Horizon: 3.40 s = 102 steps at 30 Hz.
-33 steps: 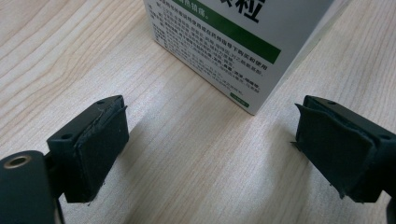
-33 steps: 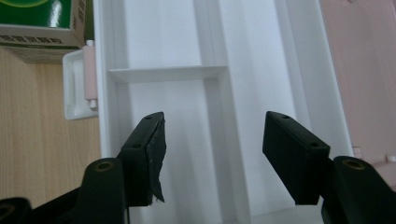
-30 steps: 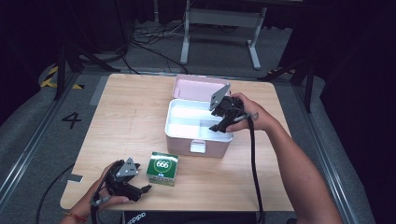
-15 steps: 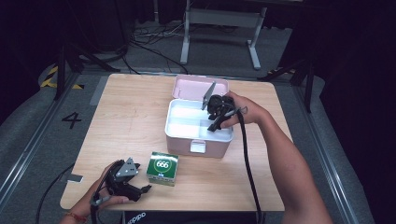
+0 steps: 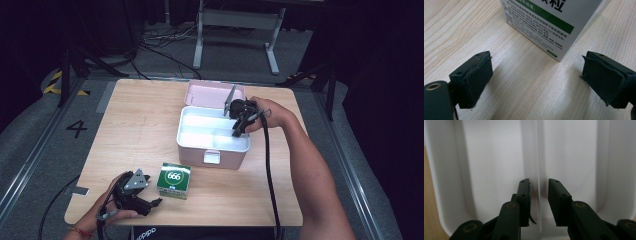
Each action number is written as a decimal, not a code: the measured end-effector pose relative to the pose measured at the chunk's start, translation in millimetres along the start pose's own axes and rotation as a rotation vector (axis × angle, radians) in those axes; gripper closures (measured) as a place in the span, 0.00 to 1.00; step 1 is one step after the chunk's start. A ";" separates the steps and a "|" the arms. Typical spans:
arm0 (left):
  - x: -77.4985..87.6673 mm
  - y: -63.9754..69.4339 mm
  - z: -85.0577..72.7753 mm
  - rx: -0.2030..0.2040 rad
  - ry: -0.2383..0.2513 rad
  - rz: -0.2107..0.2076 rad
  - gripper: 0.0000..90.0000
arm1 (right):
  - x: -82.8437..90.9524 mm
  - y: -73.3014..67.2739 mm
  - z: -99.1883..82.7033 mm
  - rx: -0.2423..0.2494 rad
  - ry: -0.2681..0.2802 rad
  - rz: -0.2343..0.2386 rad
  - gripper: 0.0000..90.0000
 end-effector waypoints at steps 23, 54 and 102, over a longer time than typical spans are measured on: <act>-0.2 0.0 -0.1 0.000 0.002 -0.001 0.11 | 2.2 -5.0 -12.7 0.047 -0.049 -0.053 0.98; 0.2 1.9 -0.4 0.008 0.007 0.008 0.12 | 15.3 -14.6 -19.8 0.048 0.075 -0.095 1.00; -0.2 1.6 0.0 0.010 0.006 0.006 0.12 | 91.1 -24.4 -73.7 -0.019 0.213 -0.260 1.00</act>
Point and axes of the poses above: each handheld gripper's, and its own axes: x roughly backward along the jaws, z roughly out of its top, y roughly to its right, the point moved 2 cm from there along -x, roughly forward along the jaws, and after that the axes turned 3 degrees about -x, right-handed, at the moved point
